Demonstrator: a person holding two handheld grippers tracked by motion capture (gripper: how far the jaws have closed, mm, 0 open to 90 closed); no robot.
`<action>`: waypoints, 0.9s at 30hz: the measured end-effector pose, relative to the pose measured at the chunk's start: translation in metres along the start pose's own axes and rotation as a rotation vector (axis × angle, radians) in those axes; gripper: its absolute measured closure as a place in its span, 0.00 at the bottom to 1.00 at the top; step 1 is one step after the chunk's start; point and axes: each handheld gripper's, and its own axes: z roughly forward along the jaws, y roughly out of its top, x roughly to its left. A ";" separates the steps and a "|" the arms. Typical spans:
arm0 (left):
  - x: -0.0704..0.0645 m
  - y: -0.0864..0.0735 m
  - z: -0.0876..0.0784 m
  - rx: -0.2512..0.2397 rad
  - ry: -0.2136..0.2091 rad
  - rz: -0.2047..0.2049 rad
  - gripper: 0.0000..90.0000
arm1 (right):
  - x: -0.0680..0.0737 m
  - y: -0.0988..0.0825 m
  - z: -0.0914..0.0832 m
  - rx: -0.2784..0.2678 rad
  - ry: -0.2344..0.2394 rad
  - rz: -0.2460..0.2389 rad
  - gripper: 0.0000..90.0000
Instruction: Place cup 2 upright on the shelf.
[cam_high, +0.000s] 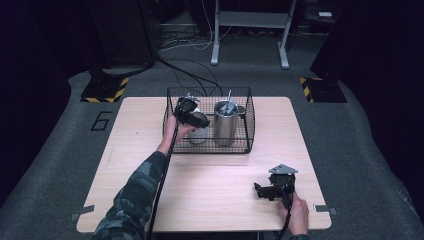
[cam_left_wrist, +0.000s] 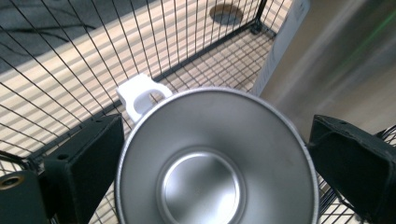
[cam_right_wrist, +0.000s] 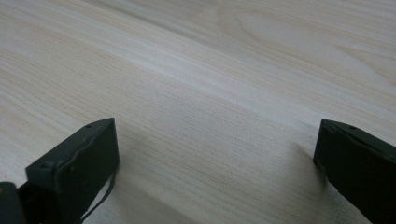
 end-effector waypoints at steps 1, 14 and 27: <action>0.000 0.000 -0.001 -0.001 0.001 -0.002 0.05 | 0.000 0.000 0.000 0.000 0.000 0.001 0.00; -0.006 0.004 -0.031 -0.063 -0.039 0.006 0.00 | 0.000 0.000 0.000 0.002 -0.001 -0.007 0.00; -0.036 0.003 -0.071 -0.127 -0.034 0.085 0.00 | 0.000 0.000 0.000 0.002 -0.001 -0.006 0.00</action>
